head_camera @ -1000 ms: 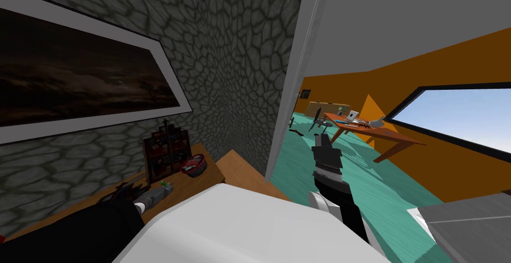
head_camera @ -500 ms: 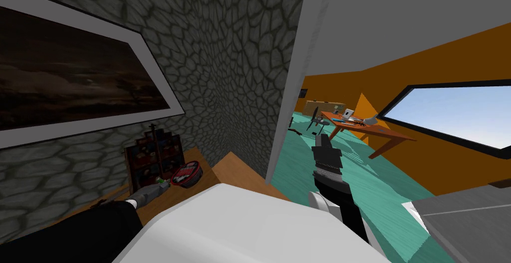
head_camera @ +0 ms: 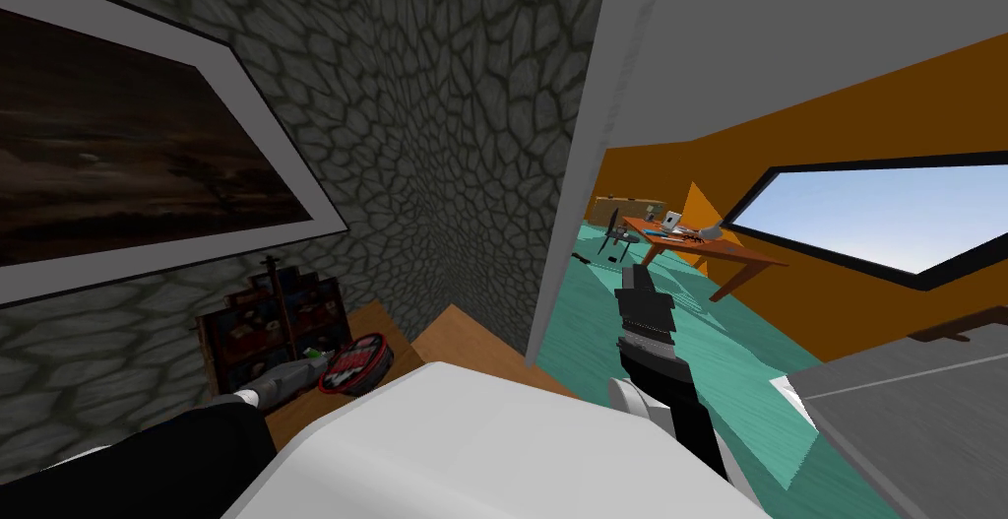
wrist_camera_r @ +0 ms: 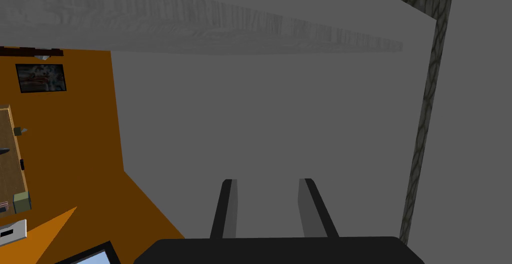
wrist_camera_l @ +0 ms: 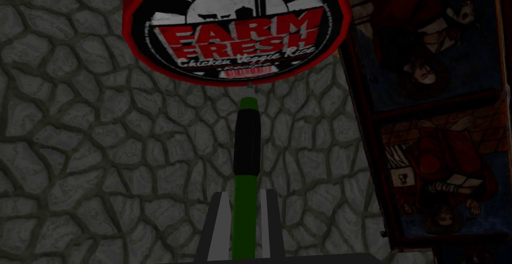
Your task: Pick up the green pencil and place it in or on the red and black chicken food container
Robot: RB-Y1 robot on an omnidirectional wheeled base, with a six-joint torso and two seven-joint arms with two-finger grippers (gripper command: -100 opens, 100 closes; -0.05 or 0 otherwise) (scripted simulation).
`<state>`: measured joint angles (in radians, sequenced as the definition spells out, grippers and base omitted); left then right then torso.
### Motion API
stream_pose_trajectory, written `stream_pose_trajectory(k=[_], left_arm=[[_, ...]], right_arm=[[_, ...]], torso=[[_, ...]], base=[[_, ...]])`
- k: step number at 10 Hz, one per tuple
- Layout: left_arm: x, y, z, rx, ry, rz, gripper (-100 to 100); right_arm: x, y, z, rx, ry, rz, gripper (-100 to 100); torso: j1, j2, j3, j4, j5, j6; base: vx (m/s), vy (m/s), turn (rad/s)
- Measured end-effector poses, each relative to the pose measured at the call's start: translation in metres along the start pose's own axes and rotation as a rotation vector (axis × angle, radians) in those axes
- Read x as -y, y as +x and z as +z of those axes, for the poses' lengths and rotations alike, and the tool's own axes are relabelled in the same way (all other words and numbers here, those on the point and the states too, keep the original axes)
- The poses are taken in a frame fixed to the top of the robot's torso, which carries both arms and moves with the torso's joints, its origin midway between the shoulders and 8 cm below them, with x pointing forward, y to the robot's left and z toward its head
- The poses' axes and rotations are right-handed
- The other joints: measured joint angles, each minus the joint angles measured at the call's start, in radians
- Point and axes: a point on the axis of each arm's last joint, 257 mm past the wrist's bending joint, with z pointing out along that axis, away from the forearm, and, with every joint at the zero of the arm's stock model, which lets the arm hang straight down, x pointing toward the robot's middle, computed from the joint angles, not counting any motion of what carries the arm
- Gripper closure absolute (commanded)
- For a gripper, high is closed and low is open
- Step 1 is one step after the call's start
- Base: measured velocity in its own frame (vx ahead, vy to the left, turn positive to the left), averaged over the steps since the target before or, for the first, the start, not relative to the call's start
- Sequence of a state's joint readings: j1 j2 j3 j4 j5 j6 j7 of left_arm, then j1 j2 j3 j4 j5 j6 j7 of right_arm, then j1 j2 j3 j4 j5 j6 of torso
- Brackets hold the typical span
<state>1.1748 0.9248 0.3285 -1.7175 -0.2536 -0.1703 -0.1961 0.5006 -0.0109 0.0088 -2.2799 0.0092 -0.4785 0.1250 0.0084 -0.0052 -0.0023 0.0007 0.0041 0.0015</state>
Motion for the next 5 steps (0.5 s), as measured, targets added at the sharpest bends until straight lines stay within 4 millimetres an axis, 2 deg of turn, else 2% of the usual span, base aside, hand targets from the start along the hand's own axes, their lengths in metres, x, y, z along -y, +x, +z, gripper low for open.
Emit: stream_pose_trajectory(k=[1,2,5], left_arm=[[0.0024,-0.0024,-0.0015,-0.005,0.013,-0.003,100],[0.0032,-0.0037,-0.0014,-0.004,0.017,-0.004,-100],[0.0032,-0.0038,-0.0013,-0.003,0.016,-0.003,-100]], right_arm=[[0.0,0.0,0.0,0.0,0.0,0.0,0],[0.0,0.0,0.0,0.0,0.0,0.0,0],[0.0,0.0,0.0,0.0,0.0,0.0,0]], torso=[[-0.001,0.001,0.0,0.0,0.0,0.0],[-0.003,0.002,0.001,0.0,0.0,-0.001],[-0.006,0.005,0.003,0.001,0.0,-0.002]], base=[[0.018,0.037,-0.03],[0.005,0.008,-0.001],[0.0,0.0,0.0]])
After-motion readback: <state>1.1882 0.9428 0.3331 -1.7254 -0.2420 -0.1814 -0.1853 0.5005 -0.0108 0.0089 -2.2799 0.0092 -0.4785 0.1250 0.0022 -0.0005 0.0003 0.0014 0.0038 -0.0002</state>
